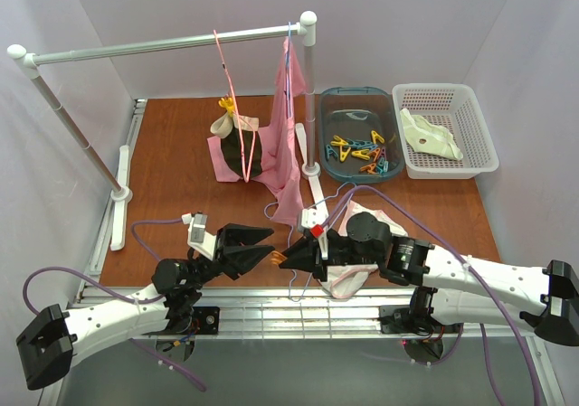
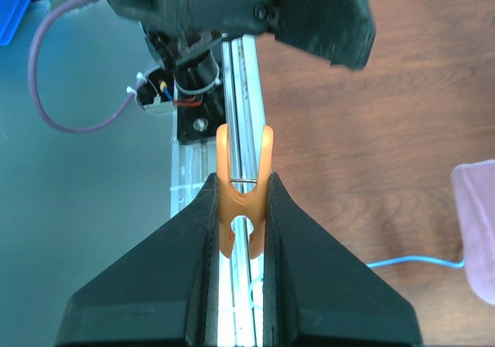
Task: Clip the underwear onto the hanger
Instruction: Open the clamp.
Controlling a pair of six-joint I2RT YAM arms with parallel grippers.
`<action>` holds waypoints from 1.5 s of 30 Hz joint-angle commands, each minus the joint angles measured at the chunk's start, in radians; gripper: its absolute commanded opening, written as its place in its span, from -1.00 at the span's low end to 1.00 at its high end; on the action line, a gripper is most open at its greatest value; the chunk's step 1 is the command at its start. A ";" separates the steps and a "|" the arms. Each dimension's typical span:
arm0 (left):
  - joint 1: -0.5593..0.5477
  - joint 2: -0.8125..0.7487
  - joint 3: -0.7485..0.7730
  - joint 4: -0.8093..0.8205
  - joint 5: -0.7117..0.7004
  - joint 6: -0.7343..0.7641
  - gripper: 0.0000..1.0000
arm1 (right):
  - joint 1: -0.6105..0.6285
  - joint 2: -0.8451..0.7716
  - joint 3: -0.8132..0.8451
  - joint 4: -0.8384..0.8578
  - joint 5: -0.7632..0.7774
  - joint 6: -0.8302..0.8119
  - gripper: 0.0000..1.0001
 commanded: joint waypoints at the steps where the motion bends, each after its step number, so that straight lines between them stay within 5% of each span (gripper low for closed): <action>1: 0.006 0.014 -0.198 0.033 0.014 -0.009 0.04 | 0.004 0.001 0.061 0.070 -0.009 -0.027 -0.89; 35: 0.006 0.131 -0.212 0.193 0.115 -0.011 -0.06 | -0.044 0.065 0.155 0.153 -0.038 -0.071 -0.91; 45: 0.006 0.160 -0.218 0.236 0.122 -0.009 -0.38 | -0.051 0.050 0.146 0.168 -0.040 -0.065 -0.91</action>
